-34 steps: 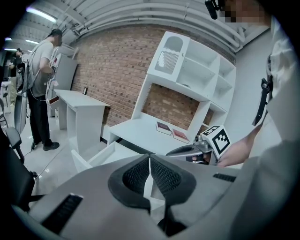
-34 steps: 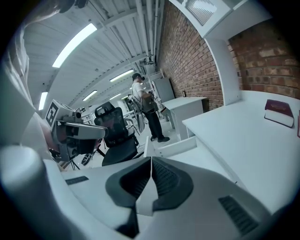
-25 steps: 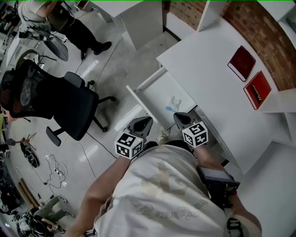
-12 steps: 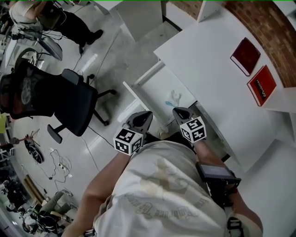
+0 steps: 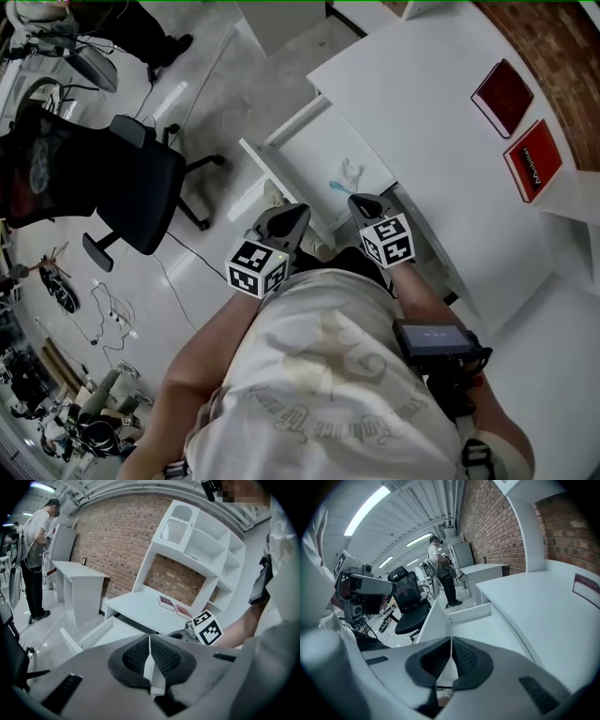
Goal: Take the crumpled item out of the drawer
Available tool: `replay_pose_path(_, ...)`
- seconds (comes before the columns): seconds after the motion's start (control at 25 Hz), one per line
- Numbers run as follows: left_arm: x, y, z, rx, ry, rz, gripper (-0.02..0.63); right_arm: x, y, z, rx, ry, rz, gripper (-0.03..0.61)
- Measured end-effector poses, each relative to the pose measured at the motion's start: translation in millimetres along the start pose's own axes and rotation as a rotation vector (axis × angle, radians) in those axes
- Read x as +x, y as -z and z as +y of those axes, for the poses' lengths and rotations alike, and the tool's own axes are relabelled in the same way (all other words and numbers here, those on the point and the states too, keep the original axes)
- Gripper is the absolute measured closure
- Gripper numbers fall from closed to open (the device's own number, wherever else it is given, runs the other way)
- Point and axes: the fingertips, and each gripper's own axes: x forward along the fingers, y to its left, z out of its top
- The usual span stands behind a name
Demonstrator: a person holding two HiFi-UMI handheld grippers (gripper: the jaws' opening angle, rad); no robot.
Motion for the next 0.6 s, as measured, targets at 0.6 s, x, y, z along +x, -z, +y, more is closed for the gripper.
replay_pose_path(0.6,-3,20,4,-0.023,0.036,0.052,0.586,21,20,-8,-0.025,0.034,0.077,0.551)
